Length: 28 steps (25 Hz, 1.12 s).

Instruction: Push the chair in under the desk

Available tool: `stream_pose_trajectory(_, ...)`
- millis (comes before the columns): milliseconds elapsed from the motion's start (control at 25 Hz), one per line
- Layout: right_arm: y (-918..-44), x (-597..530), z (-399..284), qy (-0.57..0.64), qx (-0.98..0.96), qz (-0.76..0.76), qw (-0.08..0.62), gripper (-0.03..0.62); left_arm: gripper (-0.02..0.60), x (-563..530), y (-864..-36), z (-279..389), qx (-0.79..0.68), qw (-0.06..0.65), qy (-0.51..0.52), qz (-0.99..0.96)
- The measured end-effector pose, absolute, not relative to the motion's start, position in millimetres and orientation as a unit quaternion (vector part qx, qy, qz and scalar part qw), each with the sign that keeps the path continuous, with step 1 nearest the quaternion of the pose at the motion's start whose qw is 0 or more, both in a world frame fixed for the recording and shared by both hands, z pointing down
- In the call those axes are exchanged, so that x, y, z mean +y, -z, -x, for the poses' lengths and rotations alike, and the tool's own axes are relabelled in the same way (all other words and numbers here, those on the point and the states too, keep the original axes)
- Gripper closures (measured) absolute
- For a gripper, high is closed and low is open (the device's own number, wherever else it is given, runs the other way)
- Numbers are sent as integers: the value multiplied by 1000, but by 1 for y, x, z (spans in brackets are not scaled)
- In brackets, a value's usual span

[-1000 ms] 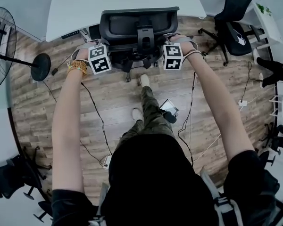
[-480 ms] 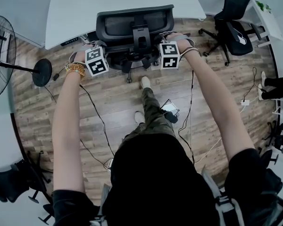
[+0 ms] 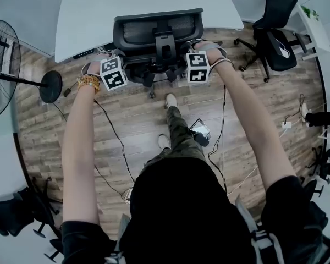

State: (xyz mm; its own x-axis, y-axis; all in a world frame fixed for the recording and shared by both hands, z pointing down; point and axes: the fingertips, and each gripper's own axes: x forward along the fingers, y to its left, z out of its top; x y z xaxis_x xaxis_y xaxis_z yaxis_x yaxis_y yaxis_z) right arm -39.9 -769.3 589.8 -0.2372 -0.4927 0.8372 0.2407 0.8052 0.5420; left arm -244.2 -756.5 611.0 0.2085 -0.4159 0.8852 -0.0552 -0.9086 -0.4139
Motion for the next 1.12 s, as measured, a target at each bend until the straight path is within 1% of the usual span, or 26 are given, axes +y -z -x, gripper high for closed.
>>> stream_pose_trajectory(1120, -588, -826, 58, 309, -727, -88, 607, 548, 488, -811, -608, 261, 155, 146, 612, 762)
